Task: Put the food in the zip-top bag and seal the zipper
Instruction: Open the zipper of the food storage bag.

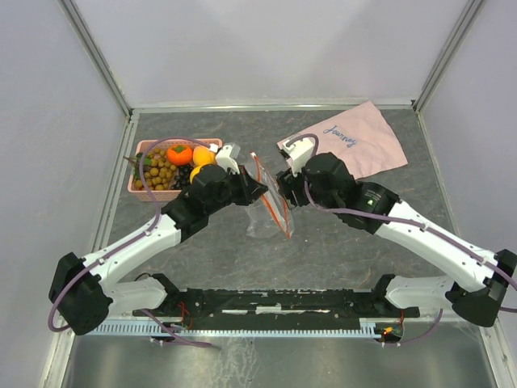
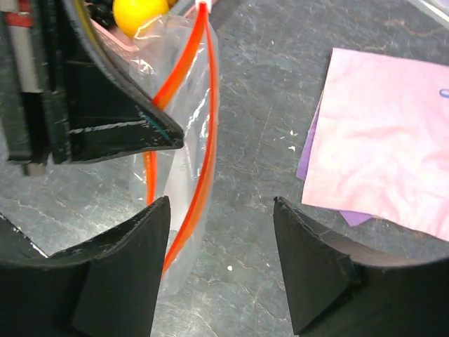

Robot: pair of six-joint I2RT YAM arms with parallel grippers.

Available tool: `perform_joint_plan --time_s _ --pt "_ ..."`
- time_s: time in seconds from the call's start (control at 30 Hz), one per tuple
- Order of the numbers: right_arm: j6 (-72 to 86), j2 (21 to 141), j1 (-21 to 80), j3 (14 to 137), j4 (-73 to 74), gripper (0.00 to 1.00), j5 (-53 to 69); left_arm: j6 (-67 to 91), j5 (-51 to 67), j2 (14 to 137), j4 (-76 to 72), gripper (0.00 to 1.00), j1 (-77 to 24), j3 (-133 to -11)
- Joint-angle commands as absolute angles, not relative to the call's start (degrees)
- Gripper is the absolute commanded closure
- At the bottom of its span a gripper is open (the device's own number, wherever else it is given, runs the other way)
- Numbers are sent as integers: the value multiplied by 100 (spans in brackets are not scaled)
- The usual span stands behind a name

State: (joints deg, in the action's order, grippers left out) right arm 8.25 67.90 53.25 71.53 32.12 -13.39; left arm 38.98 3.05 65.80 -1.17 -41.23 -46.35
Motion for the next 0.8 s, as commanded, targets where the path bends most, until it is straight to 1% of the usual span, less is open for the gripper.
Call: perform_joint_plan --time_s 0.0,0.13,0.23,0.33,0.4,0.53,0.7,0.77 --pt "1088 7100 5361 7282 3146 29 -1864 3469 246 6462 10 97 -4211 -5007" --pt "1186 7407 5350 7080 2743 27 -2013 3430 250 6427 112 97 -4304 -5088" --pt "1249 7625 5352 7050 2541 27 -1847 3392 240 6428 184 97 -4361 -5148" --pt "1292 7813 5335 6967 2306 29 -1884 3354 266 6420 247 97 -4410 -5224" --pt "1337 7892 5310 6908 2225 33 -2104 3306 273 6411 310 97 -4444 -5275" --pt "1379 7820 5208 6729 2089 50 -2511 3173 181 6300 611 97 -4466 -5339" --pt "1498 7601 4936 6530 2126 68 -2765 3028 -10 6077 1048 97 -4474 -5364" --pt "1560 7536 4821 6475 2196 72 -2920 2979 -68 6016 1233 97 -4472 -5373"
